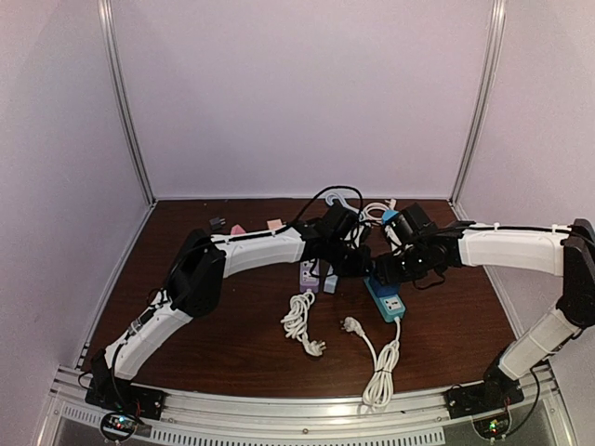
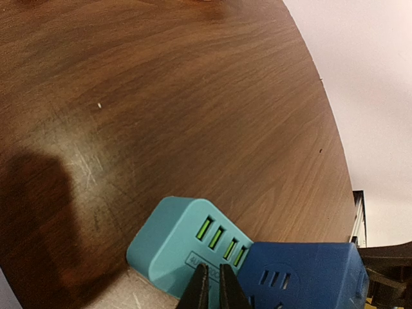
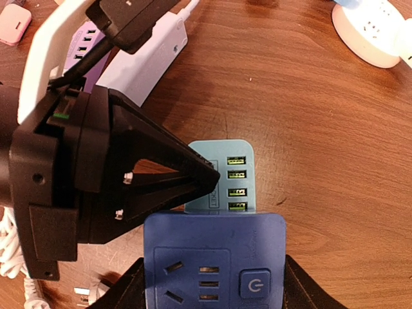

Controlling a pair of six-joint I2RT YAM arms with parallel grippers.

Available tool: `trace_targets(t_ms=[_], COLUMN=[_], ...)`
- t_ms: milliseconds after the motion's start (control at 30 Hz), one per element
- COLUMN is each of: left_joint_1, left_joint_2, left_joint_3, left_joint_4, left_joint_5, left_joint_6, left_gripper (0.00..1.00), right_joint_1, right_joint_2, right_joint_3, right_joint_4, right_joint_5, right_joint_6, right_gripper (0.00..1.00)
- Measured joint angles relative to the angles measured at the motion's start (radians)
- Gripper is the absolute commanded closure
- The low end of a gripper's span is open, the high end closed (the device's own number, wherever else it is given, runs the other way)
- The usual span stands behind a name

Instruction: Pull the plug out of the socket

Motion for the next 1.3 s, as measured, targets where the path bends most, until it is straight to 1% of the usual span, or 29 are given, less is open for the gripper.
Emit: trace_targets(t_ms=[333, 933, 1100, 1300], left_joint_1=[0.000, -0.002, -0.006, -0.014], left_joint_2=[0.000, 0.001, 0.009, 0.015], left_joint_3=[0.003, 0.013, 0.049, 0.096], left_joint_4=[-0.013, -0.028, -0.077, -0.154], left_joint_5=[0.000, -0.001, 0.000, -0.010], left_joint_6=[0.006, 0.009, 0.018, 0.032], left_gripper=[0.92, 0.91, 0.91, 0.90], right_joint_1=[0.042, 0.050, 0.010, -0.103], right_joint_2=[-0.011, -0.084, -0.106, -0.137], right_joint_3=[-0.028, -0.040, -0.039, -0.039], right_joint_4=[0.029, 0.032, 0.036, 0.050], right_joint_5=[0.064, 0.082, 0.094, 0.092], right_joint_6=[-0.011, -0.041, -0.019, 0.029], right_gripper=[0.66, 0.66, 0.65, 0.65])
